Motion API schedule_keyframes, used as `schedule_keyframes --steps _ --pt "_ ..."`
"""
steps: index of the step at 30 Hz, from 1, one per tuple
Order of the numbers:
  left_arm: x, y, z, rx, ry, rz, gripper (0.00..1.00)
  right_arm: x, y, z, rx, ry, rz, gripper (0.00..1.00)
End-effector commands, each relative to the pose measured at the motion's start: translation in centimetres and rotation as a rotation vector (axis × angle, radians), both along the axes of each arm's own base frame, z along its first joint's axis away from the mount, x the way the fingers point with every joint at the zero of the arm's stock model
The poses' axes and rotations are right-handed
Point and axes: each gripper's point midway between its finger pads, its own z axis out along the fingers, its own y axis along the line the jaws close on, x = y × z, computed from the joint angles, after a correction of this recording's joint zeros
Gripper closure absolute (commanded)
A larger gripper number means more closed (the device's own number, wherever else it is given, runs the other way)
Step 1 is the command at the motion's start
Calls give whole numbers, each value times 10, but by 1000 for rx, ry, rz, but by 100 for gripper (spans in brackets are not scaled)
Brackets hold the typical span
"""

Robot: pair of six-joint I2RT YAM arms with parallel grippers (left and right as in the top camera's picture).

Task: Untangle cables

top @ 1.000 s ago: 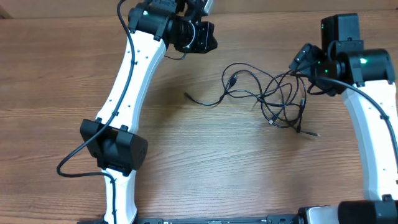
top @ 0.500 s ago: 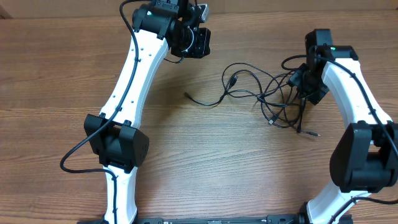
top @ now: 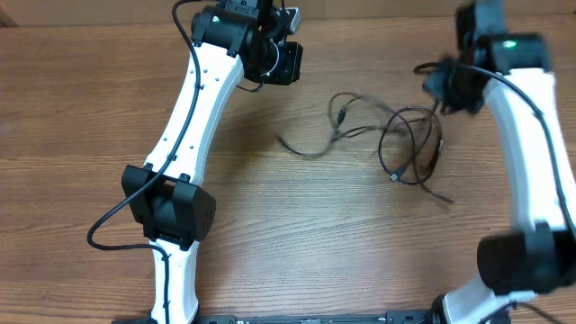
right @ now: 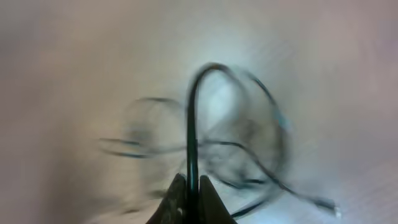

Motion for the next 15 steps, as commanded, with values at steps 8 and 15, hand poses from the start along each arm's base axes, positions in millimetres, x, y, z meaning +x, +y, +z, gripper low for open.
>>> schedule_keyframes --steps 8,15 --pt "-12 -37 4 -20 -75 -177 95 -102 64 275 -80 -786 392 96" --pt "-69 -115 113 -725 -196 -693 88 -116 56 270 -103 -756 385 96"
